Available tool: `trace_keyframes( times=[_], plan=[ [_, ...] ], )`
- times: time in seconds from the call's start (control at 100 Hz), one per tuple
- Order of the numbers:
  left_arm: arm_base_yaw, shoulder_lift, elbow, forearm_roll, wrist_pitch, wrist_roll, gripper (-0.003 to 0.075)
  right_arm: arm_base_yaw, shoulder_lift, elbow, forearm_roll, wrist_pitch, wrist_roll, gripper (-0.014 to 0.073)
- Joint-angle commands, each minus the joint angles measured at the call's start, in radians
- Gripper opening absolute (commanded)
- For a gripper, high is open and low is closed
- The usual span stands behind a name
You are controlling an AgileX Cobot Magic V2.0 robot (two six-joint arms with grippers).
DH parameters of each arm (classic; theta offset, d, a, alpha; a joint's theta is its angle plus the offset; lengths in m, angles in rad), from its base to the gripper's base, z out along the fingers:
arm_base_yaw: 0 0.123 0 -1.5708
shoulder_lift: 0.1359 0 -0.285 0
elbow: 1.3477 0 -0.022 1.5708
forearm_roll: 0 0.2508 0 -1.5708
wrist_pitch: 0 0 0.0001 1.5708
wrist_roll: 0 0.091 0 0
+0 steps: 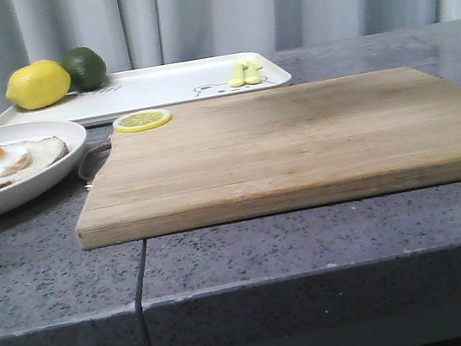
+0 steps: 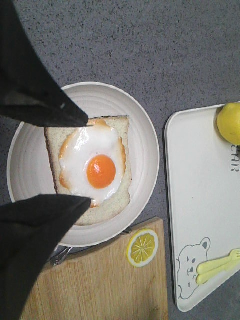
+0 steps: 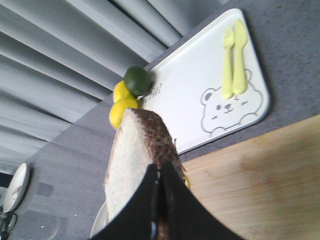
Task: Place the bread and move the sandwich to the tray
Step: 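Lift the bread with the right gripper and carry it over the egg toast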
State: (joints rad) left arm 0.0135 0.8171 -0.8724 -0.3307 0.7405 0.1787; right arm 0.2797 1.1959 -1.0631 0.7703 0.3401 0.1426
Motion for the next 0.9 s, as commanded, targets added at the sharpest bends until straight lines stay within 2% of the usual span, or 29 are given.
trace_keyframes(
  times=[0.0,0.41,0.89],
  plan=[
    [0.001,0.0,-0.035,-0.029,-0.057,0.0,0.0295,0.051,0.007,-0.037,0.054,-0.113,-0.01,-0.0062],
    [0.001,0.0,-0.035,-0.029,-0.057,0.0,0.0295,0.323,0.247,-0.167,0.111,-0.272,-0.01,-0.0062],
    [0.001,0.0,-0.035,-0.029,-0.052,0.0,0.0295,0.517,0.453,-0.205,0.238,-0.522,-0.009,-0.0062]
  ],
)
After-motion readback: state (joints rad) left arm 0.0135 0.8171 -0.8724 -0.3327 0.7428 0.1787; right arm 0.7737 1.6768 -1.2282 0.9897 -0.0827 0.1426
